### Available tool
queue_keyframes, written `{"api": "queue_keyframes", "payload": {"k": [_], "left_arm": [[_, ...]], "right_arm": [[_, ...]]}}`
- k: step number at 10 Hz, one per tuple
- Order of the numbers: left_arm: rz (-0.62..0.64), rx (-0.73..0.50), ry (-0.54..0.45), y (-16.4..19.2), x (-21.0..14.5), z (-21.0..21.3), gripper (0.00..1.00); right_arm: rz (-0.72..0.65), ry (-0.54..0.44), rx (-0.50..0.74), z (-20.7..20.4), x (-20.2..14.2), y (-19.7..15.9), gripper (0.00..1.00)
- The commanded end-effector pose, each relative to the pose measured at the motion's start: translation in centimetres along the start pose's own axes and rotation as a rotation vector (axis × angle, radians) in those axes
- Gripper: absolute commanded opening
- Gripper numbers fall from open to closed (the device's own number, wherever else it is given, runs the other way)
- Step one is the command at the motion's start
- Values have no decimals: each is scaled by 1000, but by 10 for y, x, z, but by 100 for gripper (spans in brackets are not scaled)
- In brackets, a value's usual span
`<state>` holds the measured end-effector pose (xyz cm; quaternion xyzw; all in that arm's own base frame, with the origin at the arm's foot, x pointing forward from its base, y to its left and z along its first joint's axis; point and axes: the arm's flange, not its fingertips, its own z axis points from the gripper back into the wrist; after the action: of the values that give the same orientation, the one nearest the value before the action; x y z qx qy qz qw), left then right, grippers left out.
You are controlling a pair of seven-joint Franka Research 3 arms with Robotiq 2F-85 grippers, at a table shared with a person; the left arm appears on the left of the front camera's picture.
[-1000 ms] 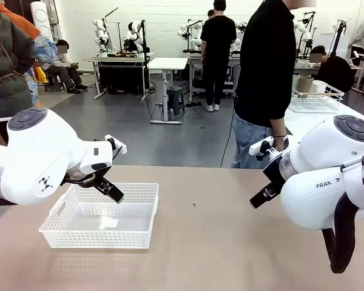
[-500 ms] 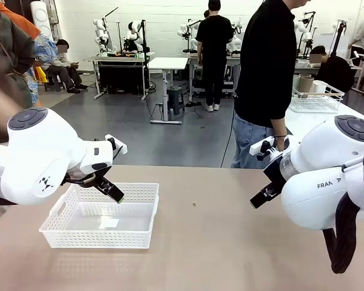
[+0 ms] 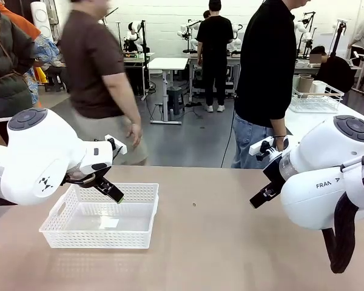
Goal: Clean and organize the cups into the basket.
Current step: Pick up the Organizing basket and move it to the center of the table, then pick up the Reusable plastic cup from the right side of the table and place it inside the Organizing basket.
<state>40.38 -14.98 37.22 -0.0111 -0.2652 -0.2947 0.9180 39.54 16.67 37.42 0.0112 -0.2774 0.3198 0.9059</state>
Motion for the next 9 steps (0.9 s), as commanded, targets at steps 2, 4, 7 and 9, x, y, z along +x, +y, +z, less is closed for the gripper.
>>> {"api": "queue_keyframes", "payload": {"k": [2,4,7,9], "left_arm": [[0,0,0,0,0,0,100],[0,0,0,0,0,0,100],[-18,6,36,2,-5,16,100],[-128,4,167,-1,-27,63,100]], "right_arm": [[0,0,0,0,0,0,100],[0,0,0,0,0,0,100],[10,5,-4,16,-6,1,100],[42,45,-47,53,-30,8,100]]}}
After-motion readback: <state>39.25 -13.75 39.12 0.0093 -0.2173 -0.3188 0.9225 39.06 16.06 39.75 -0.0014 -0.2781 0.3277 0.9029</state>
